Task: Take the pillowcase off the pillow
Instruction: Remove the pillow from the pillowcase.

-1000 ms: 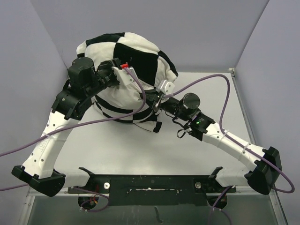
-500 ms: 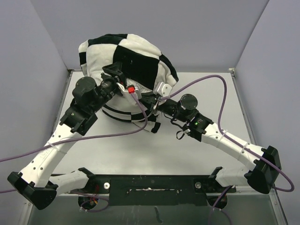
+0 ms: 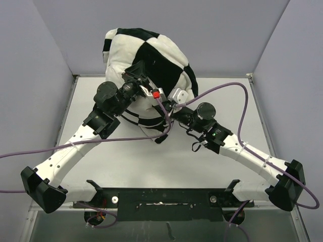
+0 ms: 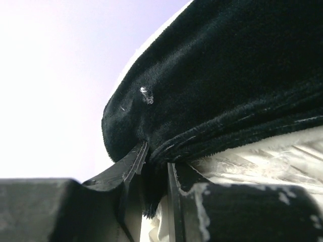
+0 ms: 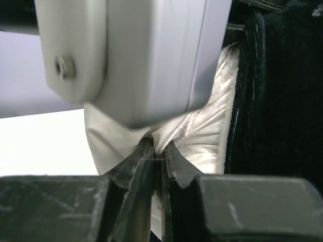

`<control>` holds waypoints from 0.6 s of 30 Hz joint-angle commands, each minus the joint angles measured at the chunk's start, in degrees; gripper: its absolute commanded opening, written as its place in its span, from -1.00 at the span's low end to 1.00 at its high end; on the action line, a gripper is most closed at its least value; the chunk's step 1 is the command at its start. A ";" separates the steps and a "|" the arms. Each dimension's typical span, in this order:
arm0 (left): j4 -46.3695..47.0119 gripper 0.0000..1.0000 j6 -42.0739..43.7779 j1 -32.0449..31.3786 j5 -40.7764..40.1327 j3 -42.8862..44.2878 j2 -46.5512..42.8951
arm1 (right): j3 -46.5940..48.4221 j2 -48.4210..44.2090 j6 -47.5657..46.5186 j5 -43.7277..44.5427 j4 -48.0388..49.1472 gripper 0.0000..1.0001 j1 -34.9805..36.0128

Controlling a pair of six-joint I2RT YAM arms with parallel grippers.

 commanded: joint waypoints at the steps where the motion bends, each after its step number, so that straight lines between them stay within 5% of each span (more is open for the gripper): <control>1: 9.74 -0.74 -2.33 1.02 -6.01 8.47 0.15 | -5.43 -1.06 1.31 -6.45 -10.53 -1.00 3.62; 6: 9.33 -0.73 -3.53 2.28 -6.68 12.26 0.03 | -9.85 -3.23 2.51 -5.43 -10.44 -1.00 3.63; 11: 8.19 -0.25 -4.81 4.00 -6.52 15.31 -0.85 | -14.23 -6.43 3.63 -3.62 -10.40 -1.00 3.85; 18: 8.13 -0.20 -5.81 4.42 -7.44 16.34 -1.59 | -15.38 -6.80 2.69 -0.82 -11.64 -1.00 7.54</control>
